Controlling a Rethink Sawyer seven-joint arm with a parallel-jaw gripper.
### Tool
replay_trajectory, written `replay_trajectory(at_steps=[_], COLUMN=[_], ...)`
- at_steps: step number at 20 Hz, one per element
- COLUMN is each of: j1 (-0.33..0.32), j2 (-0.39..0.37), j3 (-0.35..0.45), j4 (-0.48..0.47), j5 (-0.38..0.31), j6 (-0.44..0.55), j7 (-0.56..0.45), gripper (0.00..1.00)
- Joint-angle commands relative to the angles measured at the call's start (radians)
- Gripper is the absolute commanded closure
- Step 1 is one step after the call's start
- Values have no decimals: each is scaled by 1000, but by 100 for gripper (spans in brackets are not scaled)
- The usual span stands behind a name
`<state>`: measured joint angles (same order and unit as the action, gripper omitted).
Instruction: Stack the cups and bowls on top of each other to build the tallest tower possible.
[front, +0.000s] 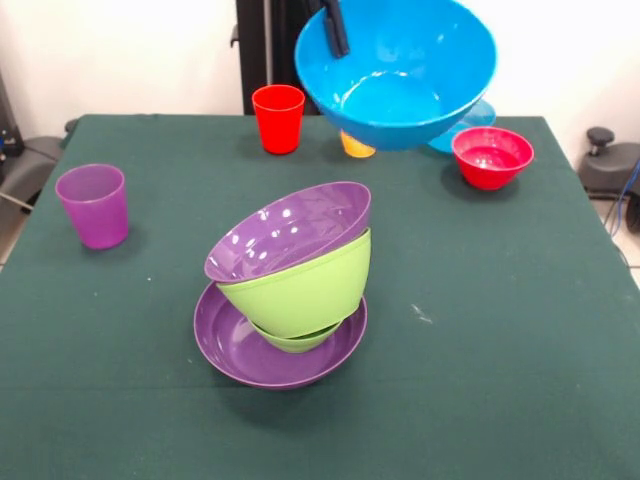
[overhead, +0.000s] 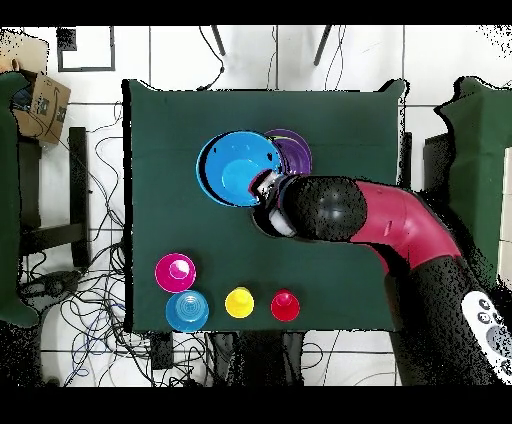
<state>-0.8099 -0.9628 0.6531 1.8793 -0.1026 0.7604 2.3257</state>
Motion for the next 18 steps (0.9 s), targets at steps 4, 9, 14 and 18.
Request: replay_trajectory(at_steps=[4,9,14,18], j1=[4,-4,-17,-34], j2=[125,135,159,197], j3=[56,63,71,80], j4=[17,54,60,61], j5=[-138,-177,-214,-252], j6=[-63,-121,-155,-186], j7=[-207,-181,-175,-174], gripper=[100,100,100,100])
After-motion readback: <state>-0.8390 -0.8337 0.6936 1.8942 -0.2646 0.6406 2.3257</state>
